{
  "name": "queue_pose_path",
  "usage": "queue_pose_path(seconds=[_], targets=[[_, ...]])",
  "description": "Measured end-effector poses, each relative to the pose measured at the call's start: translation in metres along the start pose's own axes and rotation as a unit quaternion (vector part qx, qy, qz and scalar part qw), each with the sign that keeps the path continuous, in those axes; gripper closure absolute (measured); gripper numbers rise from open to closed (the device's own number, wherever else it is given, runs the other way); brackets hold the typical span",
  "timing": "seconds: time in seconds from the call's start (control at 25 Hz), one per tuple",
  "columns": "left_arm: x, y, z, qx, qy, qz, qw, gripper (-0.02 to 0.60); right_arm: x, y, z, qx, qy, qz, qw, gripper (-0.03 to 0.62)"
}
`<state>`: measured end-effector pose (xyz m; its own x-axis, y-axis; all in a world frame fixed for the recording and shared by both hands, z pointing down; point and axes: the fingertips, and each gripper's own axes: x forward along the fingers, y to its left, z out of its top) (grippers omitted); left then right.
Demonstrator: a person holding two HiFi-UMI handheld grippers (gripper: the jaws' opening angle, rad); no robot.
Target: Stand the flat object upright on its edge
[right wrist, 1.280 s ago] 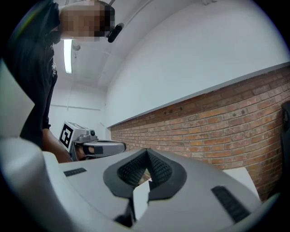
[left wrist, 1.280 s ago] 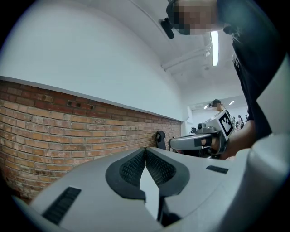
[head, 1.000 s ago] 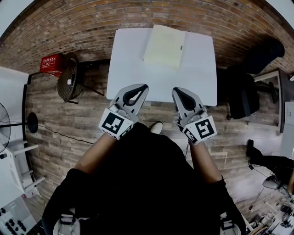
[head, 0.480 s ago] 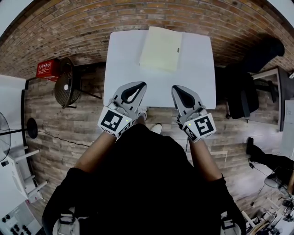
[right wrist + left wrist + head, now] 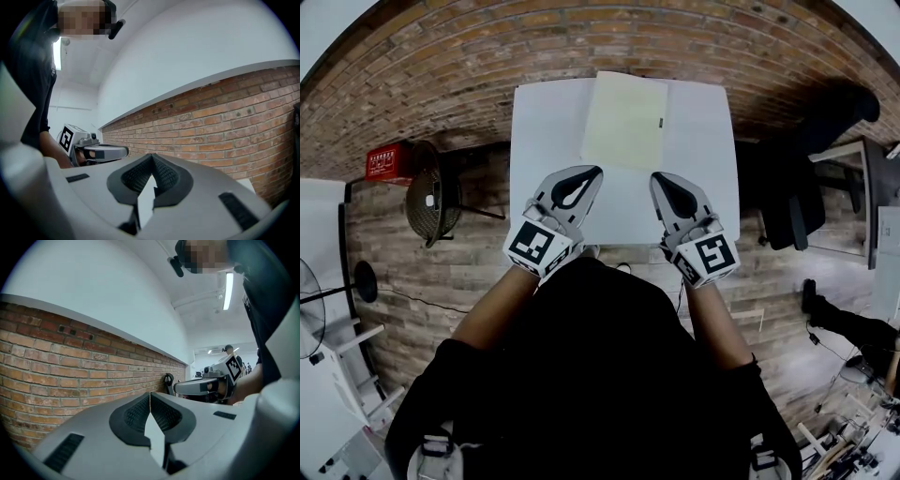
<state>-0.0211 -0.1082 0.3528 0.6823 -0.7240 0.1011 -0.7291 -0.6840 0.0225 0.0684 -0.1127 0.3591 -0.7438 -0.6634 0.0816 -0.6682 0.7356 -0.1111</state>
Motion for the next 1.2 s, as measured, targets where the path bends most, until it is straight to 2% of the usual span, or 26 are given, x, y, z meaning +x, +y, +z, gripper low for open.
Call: queue_pose_path(seconds=[0.64,1.0,1.2], targets=[[0.067,0.097,-0.034,-0.009,0.029,0.004,0.9995,0.561,0.09,-0.065,-0.029,0.028,0.043,-0.03,0.998,0.577],[0.109,0.152,-0.082,-0.058,0.091,0.028,0.9938,0.561,0.135,-0.111,-0.064,0.067,0.093,-0.072,0.991,0.56],[0.133,0.177,-0.114,-0.086,0.142,0.04,0.9854,0.56,0.154,-0.143,-0.092,0.095,0.136,-0.101,0.981,0.543]])
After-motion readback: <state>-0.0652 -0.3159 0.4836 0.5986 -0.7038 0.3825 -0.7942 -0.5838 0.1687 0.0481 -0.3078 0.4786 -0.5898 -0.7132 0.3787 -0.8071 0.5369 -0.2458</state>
